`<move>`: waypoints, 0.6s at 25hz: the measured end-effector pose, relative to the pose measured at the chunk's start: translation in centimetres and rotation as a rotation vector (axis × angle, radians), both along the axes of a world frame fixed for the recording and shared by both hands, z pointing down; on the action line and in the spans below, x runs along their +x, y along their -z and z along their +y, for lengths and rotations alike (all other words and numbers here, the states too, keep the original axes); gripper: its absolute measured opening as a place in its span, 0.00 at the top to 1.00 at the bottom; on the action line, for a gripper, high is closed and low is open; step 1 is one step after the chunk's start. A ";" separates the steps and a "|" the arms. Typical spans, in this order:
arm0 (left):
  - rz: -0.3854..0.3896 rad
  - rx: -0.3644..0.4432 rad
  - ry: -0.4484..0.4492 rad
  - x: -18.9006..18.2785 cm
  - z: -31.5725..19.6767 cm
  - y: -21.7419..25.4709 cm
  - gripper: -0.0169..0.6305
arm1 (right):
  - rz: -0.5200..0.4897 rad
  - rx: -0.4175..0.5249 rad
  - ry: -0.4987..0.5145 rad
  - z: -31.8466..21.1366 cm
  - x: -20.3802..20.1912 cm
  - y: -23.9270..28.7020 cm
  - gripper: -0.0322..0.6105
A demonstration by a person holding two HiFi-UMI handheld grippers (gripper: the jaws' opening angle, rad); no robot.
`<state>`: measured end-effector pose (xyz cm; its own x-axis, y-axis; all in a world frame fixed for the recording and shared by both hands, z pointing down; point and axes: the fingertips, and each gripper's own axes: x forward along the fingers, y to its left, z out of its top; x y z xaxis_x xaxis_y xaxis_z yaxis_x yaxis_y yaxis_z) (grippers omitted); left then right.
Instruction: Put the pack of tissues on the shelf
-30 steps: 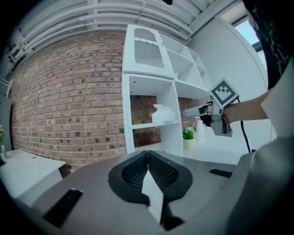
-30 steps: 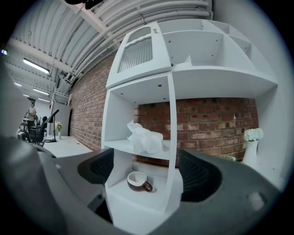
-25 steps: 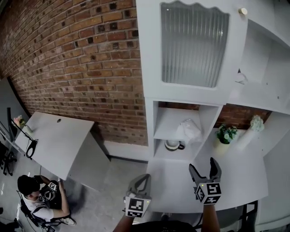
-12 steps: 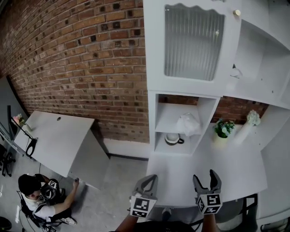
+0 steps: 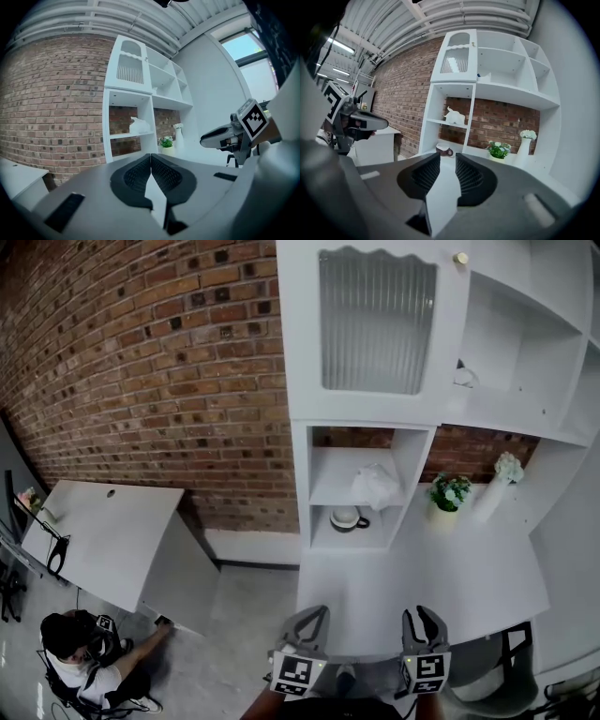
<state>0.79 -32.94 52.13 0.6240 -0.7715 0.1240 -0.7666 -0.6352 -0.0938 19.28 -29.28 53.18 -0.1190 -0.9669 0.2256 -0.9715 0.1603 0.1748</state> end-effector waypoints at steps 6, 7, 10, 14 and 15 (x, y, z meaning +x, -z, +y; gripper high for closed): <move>-0.006 -0.010 -0.009 -0.2 1.0 -0.4 0.96 | 0.022 -0.019 -0.019 1.7 -0.4 -0.5 0.94; -0.007 -0.010 -0.011 -0.1 1.1 -0.4 0.96 | 0.022 -0.023 -0.022 1.9 -0.5 -0.6 0.94; -0.012 -0.007 -0.017 0.0 1.5 -0.4 0.96 | 0.020 -0.023 -0.021 2.3 -0.8 -0.6 0.94; -0.016 -0.010 -0.019 0.1 1.8 -0.6 0.96 | 0.024 -0.027 -0.019 2.7 -1.0 -1.0 0.94; -0.017 -0.010 -0.019 0.1 1.9 -0.6 0.96 | 0.025 -0.026 -0.020 2.8 -1.0 -1.1 0.94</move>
<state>0.89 -31.06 52.77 0.6363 -0.7582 0.1426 -0.7528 -0.6506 -0.1001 18.23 -26.44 54.27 -0.0937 -0.9628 0.2534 -0.9700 0.1456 0.1946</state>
